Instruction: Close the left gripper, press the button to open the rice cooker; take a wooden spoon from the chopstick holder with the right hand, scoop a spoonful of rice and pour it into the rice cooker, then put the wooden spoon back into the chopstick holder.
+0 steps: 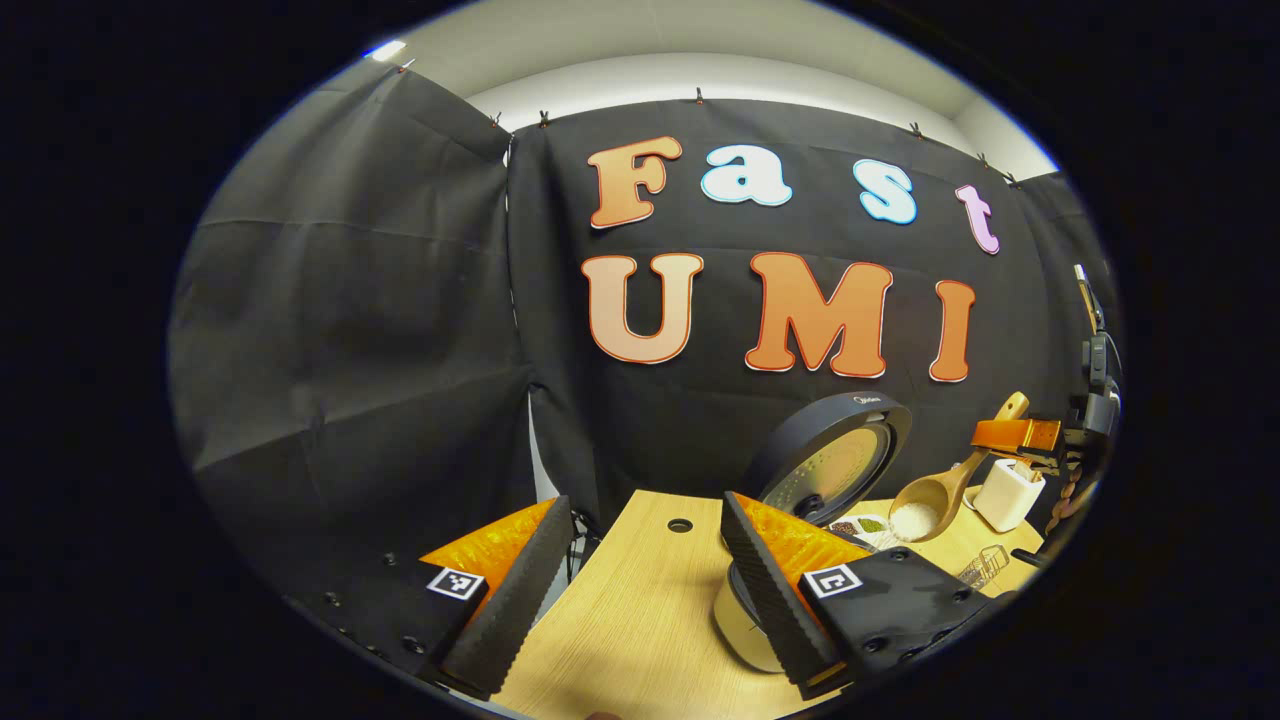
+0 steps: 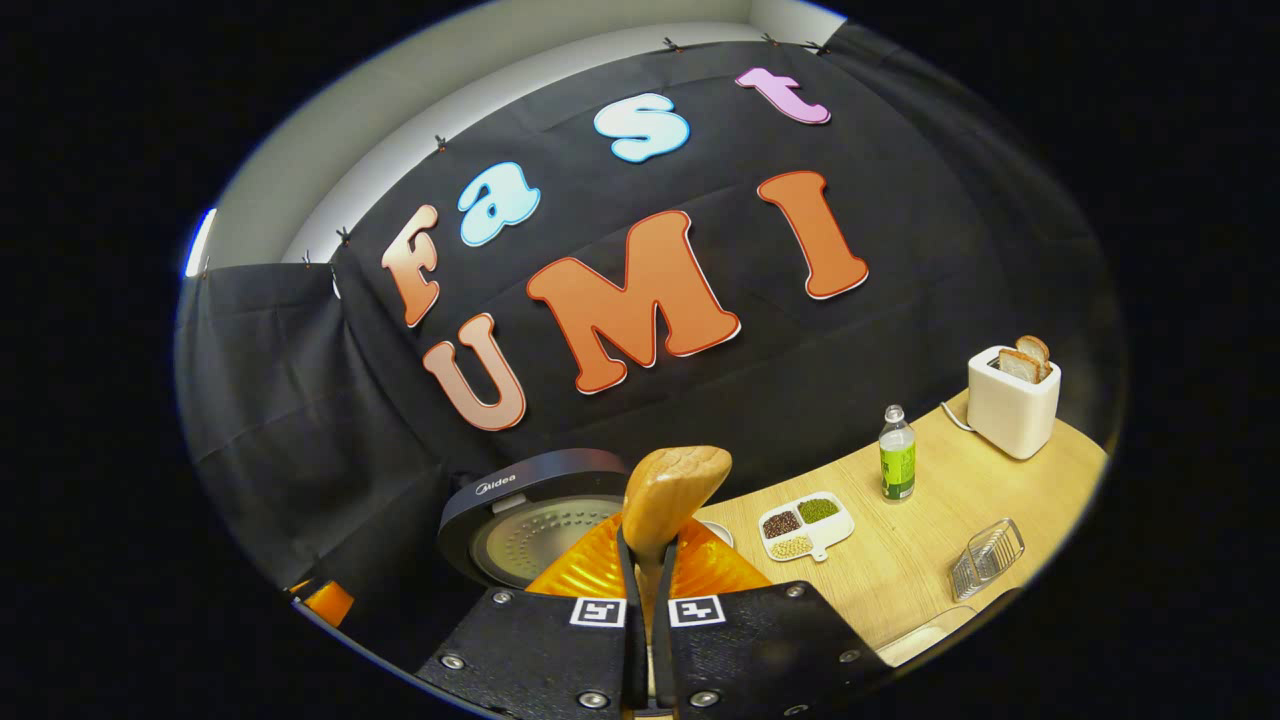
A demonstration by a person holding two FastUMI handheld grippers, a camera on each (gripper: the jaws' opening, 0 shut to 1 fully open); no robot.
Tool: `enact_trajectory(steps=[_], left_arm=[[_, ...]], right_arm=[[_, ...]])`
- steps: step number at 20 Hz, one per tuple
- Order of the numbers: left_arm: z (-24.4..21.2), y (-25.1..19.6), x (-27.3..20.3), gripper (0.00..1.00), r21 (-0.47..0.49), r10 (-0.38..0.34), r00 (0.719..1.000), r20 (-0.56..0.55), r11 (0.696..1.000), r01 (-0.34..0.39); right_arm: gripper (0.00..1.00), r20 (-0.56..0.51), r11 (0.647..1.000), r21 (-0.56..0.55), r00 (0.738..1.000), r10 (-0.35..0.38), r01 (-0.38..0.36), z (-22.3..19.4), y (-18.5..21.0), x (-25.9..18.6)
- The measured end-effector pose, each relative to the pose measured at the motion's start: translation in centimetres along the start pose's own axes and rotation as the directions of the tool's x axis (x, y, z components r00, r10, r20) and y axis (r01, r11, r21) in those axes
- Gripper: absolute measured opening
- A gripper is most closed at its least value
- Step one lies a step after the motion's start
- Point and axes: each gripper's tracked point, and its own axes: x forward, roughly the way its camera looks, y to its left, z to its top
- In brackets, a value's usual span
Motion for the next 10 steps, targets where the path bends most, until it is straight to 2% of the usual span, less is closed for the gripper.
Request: enact_trajectory(steps=[10], left_arm=[[-0.1, 0.3, -0.1, 0.98, 0.001, 0.005, 1.0, -0.002, 1.0, -0.005]], right_arm=[[0.02, 0.02, 0.985, -0.171, 0.999, 0.026, -0.022, 0.0, 1.6, -0.1]])
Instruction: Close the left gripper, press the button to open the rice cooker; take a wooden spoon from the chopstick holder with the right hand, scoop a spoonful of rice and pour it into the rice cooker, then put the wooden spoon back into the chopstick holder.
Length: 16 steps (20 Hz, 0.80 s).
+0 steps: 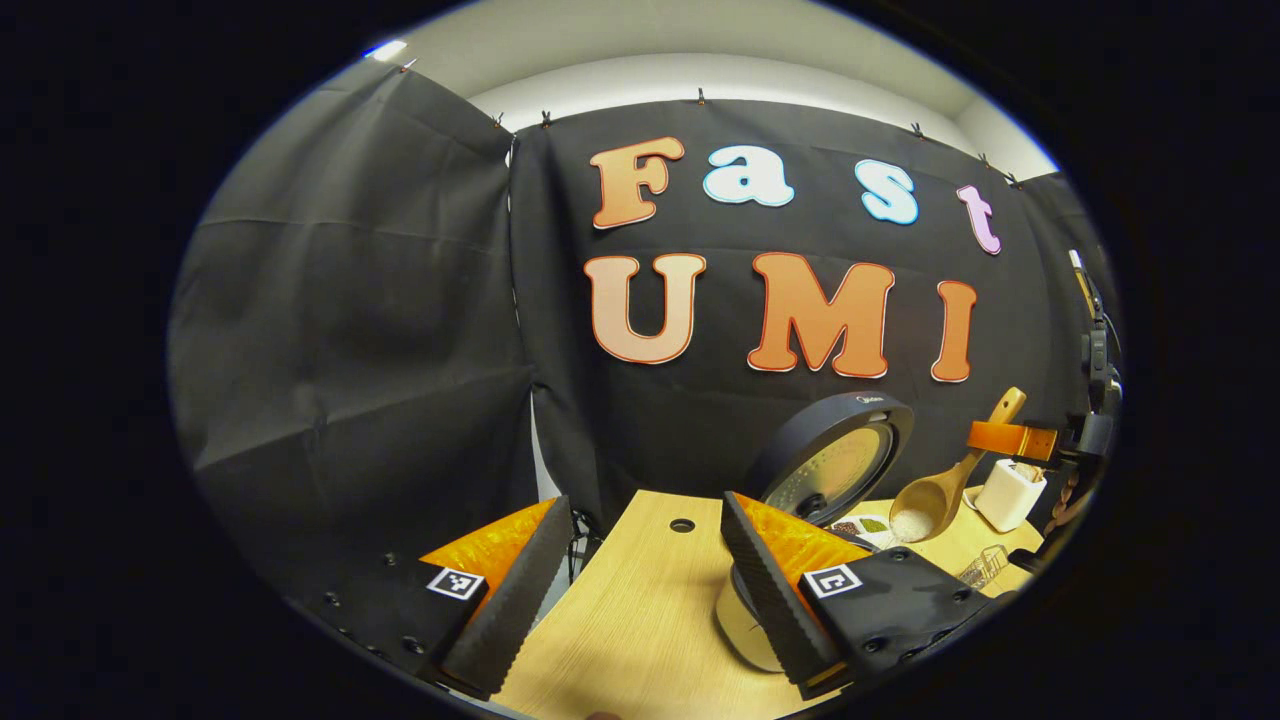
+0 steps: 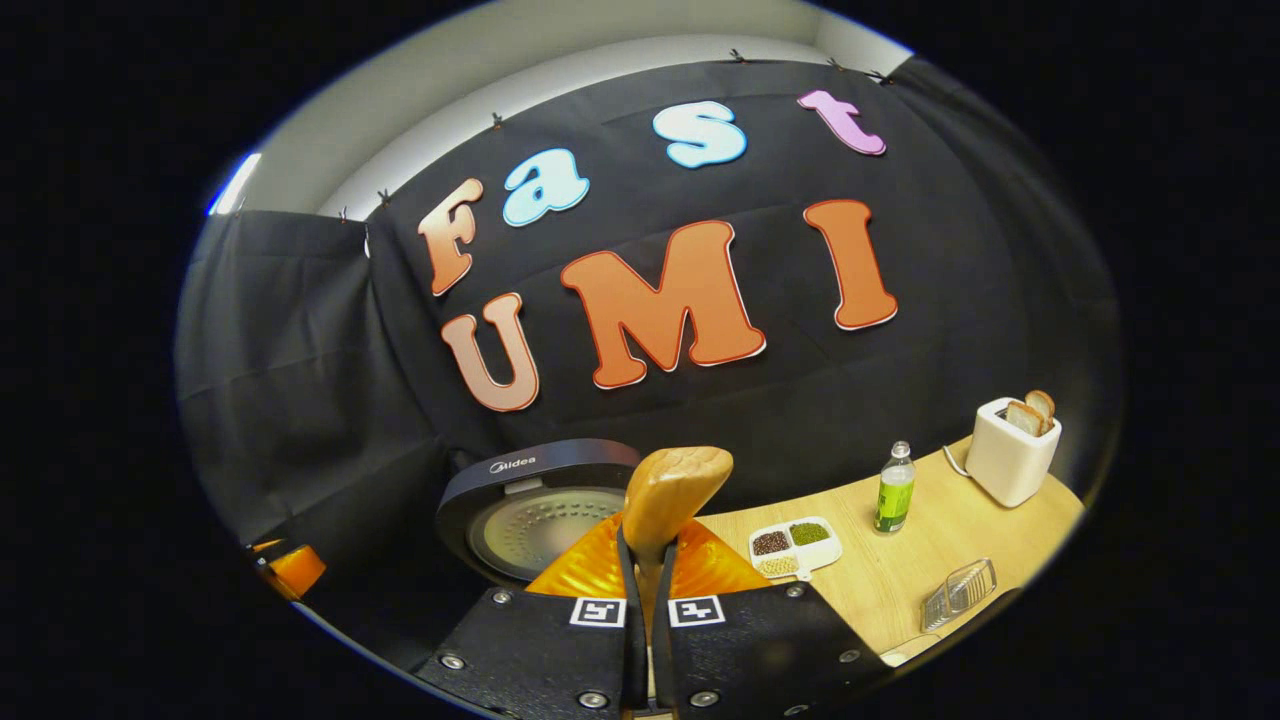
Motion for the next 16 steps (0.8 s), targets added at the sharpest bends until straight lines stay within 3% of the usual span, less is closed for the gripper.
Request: enact_trajectory(steps=[16], left_arm=[[-0.3, 0.0, -0.1, 1.0, 0.012, -0.007, 1.0, -0.004, 1.0, 0.007]], right_arm=[[0.01, -0.008, 0.967, -0.248, 0.998, 0.057, -0.058, -1.2, 2.6, 0.0]])
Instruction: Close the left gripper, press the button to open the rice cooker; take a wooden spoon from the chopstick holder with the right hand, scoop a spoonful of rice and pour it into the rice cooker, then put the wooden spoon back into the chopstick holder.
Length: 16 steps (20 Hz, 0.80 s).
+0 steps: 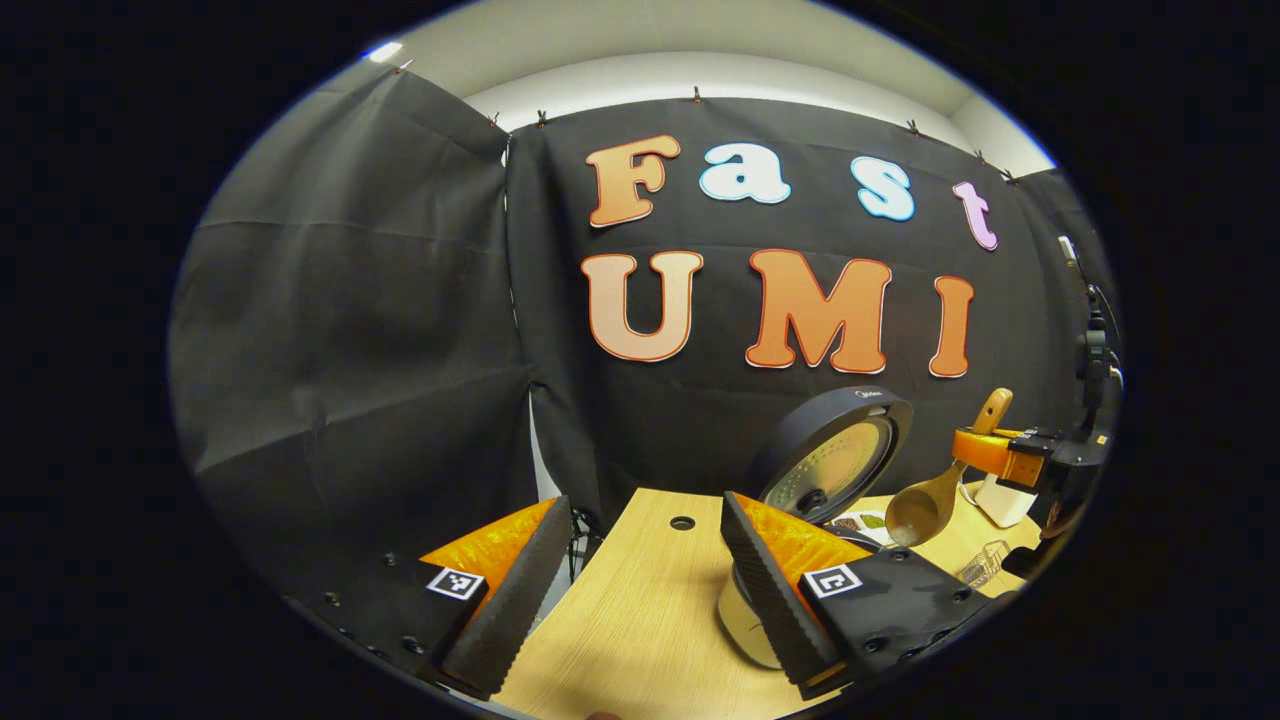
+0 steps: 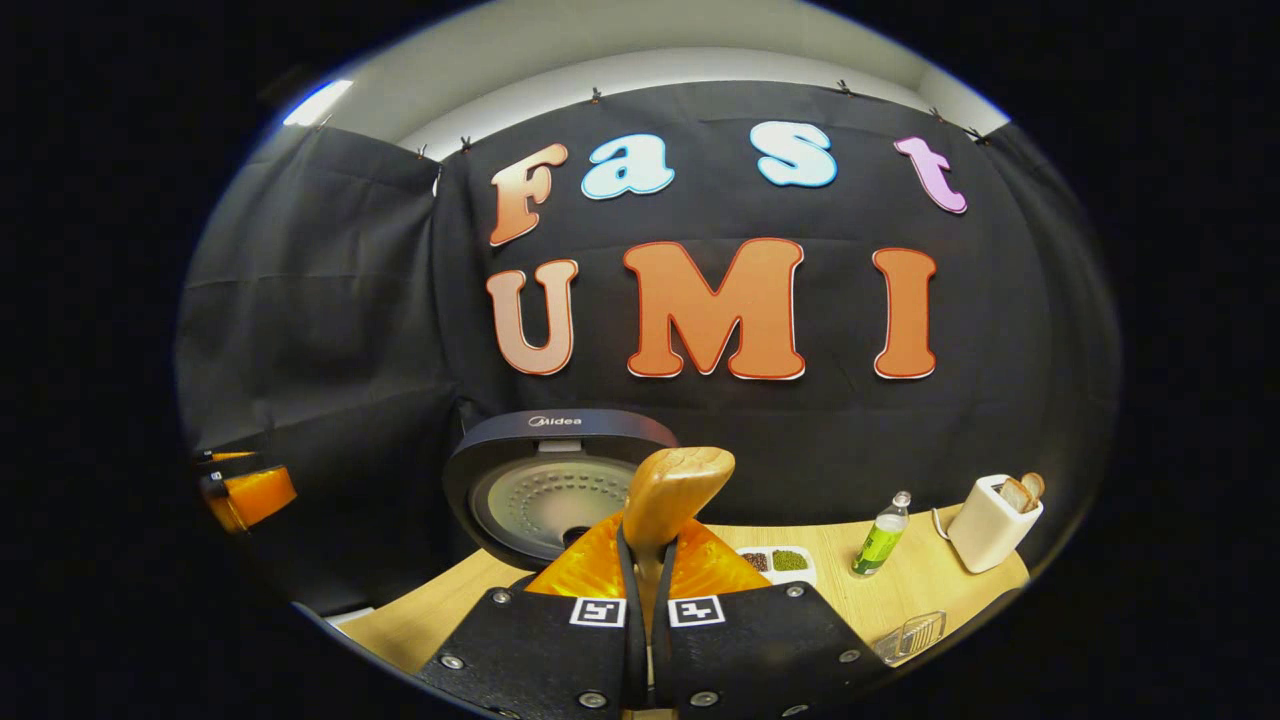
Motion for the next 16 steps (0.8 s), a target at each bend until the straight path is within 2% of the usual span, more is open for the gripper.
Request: enact_trajectory(steps=[4, 9, 11, 13, 16], left_arm=[[-0.2, 0.1, 0.0, 0.98, -0.004, -0.002, 1.0, -0.005, 1.0, 0.002], [-0.3, 0.2, 0.4, 0.98, 0.004, -0.003, 1.0, -0.008, 1.0, 0.003], [-0.5, 0.2, 0.3, 0.99, 0.001, -0.007, 1.0, -0.008, 1.0, 0.007], [-0.3, 0.4, 0.4, 0.98, -0.009, -0.011, 1.0, -0.007, 1.0, 0.011], [-0.1, 0.4, 0.7, 0.98, -0.017, -0.016, 1.0, 0.001, 1.0, 0.016]], right_arm=[[0.01, 0.013, 0.997, -0.081, 1.0, 0.02, -0.019, -0.3, 0.9, -0.1], [0.01, 0.001, 0.975, -0.219, 1.0, 0.029, -0.029, -1.5, 1.5, 0.1], [0.01, -0.011, 0.981, -0.191, 0.999, 0.034, -0.036, -2.1, 1.8, 0.2], [0.01, -0.019, 0.994, -0.108, 0.999, 0.034, -0.036, -2.2, 1.7, 0.1], [0.01, -0.019, 1.0, 0.025, 1.0, -0.002, 0.003, -1.9, -0.3, -0.3]])
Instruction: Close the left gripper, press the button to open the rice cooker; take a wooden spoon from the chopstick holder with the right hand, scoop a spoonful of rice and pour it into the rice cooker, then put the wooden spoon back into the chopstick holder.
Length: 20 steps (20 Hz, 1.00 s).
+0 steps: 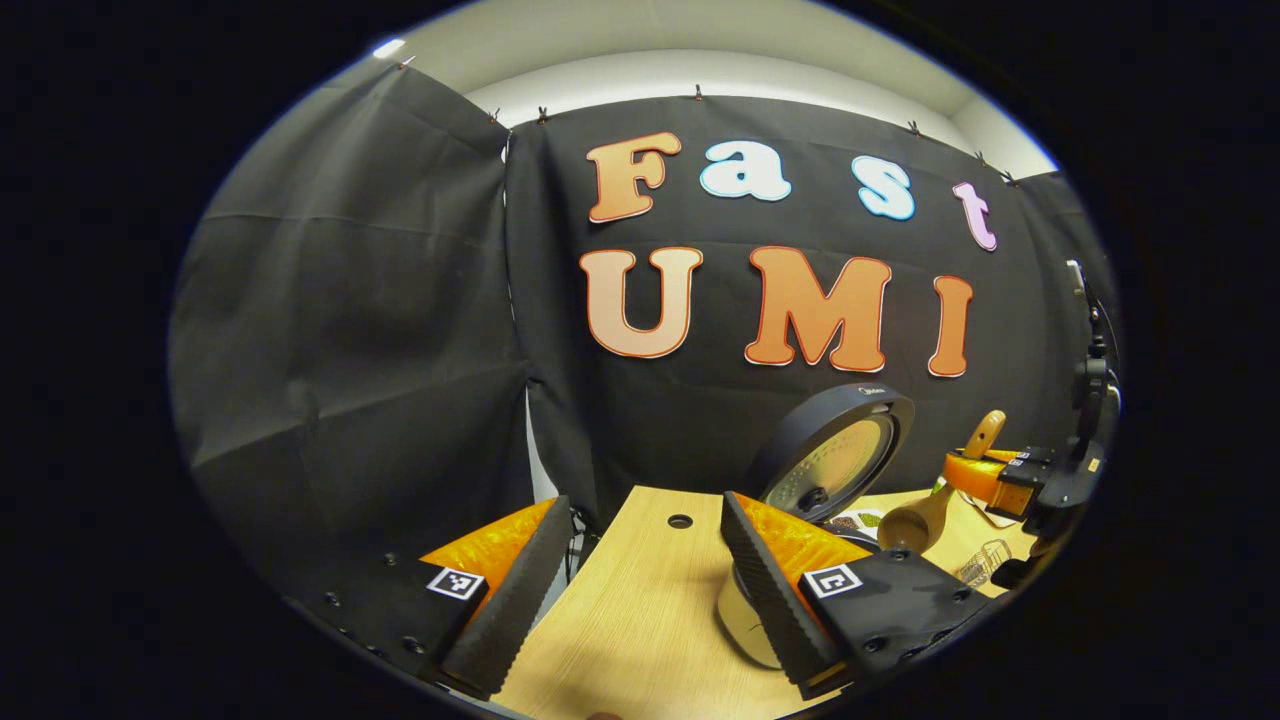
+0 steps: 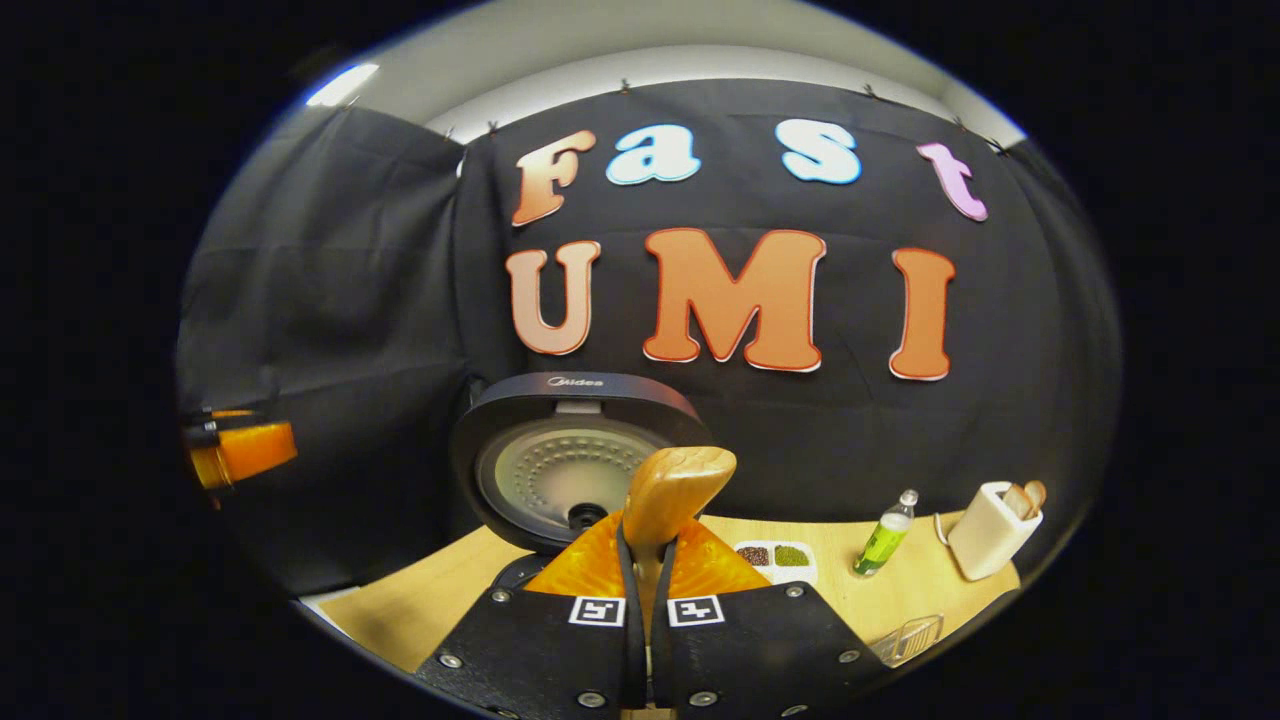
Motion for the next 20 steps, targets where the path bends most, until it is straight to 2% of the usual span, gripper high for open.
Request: enact_trajectory(steps=[5, 11, 17, 20], left_arm=[[0.6, -1.0, 1.5, 1.0, 0.009, -0.028, 0.999, 0.018, 1.0, 0.028], [1.5, -3.7, 2.8, 0.98, 0.029, -0.072, 0.997, 0.039, 0.997, 0.07], [1.5, -6.7, 2.1, 0.98, 0.022, -0.085, 0.996, 0.03, 0.996, 0.084], [1.6, -7.7, 1.4, 0.98, 0.013, -0.063, 0.998, 0.023, 0.998, 0.063]], right_arm=[[0.01, 0.026, 0.972, 0.192, 0.989, -0.145, 0.137, 1.3, -7.3, -2.6], [0.01, 0.031, 0.906, 0.266, 0.937, -0.348, 0.328, 0.7, -17.6, -8.2], [0.01, -0.003, 0.825, 0.332, 0.875, -0.483, 0.457, -2.5, -26.3, -12.4], [0.01, -0.039, 0.796, 0.368, 0.864, -0.503, 0.48, -4.9, -29.0, -12.4]])
